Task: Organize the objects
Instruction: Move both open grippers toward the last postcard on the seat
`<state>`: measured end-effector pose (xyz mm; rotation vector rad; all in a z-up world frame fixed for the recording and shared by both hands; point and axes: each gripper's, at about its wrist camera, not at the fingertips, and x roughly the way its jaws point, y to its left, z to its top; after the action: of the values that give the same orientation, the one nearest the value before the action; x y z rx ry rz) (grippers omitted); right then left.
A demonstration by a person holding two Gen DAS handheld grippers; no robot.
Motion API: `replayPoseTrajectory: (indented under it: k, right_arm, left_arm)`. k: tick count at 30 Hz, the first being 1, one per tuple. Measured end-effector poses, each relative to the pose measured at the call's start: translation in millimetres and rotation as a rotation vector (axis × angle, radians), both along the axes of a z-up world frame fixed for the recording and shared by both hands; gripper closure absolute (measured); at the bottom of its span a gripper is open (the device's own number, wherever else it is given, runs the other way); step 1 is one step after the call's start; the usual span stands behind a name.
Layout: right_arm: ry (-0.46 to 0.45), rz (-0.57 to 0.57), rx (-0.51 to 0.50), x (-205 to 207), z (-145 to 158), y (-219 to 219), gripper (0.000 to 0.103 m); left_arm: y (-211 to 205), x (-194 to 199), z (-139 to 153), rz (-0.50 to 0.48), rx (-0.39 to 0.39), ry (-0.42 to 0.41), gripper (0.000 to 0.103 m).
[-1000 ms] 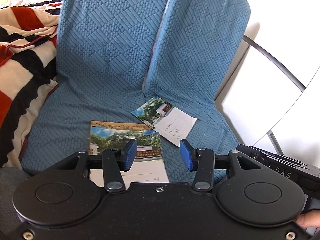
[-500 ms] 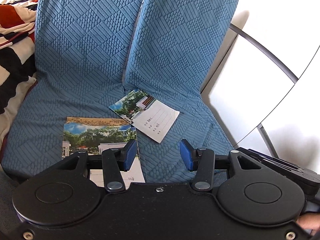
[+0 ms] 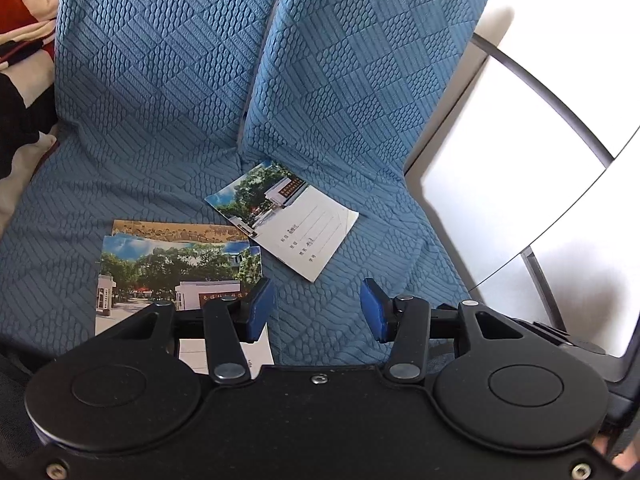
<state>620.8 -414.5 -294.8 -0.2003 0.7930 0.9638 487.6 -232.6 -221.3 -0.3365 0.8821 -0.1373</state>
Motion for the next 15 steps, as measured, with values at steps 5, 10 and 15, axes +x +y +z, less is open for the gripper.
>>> replayPoseTrajectory:
  k: [5, 10, 15]
  right_arm:
    - [-0.015, 0.078, -0.067, 6.6, -24.3, 31.4, 0.054]
    - [-0.051, 0.178, -0.111, 10.0, -46.2, 69.7, 0.054]
    - [-0.084, 0.262, -0.148, 14.1, -70.8, 104.9, 0.055]
  left_arm:
    - [7.1, 18.4, -15.3, 0.017, -0.007, 0.036, 0.057]
    - [18.2, 39.4, -33.6, 0.040, -0.028, 0.075, 0.057]
    - [25.7, 64.2, -53.1, 0.049, -0.036, 0.115, 0.057]
